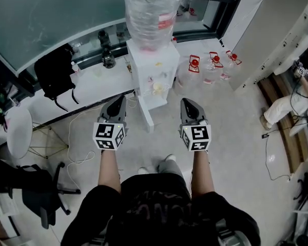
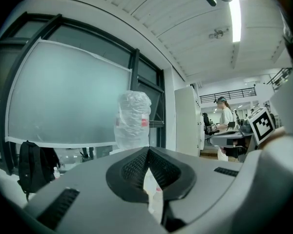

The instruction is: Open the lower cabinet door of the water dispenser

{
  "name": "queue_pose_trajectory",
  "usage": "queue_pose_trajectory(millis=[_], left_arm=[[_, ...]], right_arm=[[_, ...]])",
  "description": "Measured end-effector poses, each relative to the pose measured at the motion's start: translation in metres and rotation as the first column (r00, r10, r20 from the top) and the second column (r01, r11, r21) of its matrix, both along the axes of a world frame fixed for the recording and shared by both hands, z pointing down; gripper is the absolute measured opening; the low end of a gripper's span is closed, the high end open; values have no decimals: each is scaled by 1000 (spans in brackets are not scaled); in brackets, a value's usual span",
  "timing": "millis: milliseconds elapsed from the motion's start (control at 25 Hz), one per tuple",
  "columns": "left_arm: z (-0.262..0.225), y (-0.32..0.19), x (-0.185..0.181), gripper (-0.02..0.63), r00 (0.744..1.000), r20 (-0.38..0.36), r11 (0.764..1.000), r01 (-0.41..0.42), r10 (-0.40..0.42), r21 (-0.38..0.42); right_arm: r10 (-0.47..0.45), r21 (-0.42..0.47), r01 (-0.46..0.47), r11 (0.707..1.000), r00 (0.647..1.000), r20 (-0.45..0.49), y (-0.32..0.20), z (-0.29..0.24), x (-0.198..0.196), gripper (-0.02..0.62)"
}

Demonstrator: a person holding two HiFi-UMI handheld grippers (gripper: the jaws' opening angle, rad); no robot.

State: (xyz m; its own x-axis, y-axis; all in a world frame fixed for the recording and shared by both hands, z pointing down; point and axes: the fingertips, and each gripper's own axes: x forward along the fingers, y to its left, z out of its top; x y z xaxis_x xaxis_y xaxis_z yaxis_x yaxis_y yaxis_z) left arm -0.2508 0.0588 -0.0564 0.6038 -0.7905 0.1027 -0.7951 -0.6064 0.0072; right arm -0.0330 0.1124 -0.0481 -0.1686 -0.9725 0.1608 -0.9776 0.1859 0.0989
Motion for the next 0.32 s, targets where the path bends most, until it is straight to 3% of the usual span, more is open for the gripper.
queue_pose_trajectory(millis=[320], left_arm=[[-18,-4,0,11,1000,-14,1000,-4,4,15]], right_arm=[[12,30,-12,999,1000,-9,-4,-17,-1,14]])
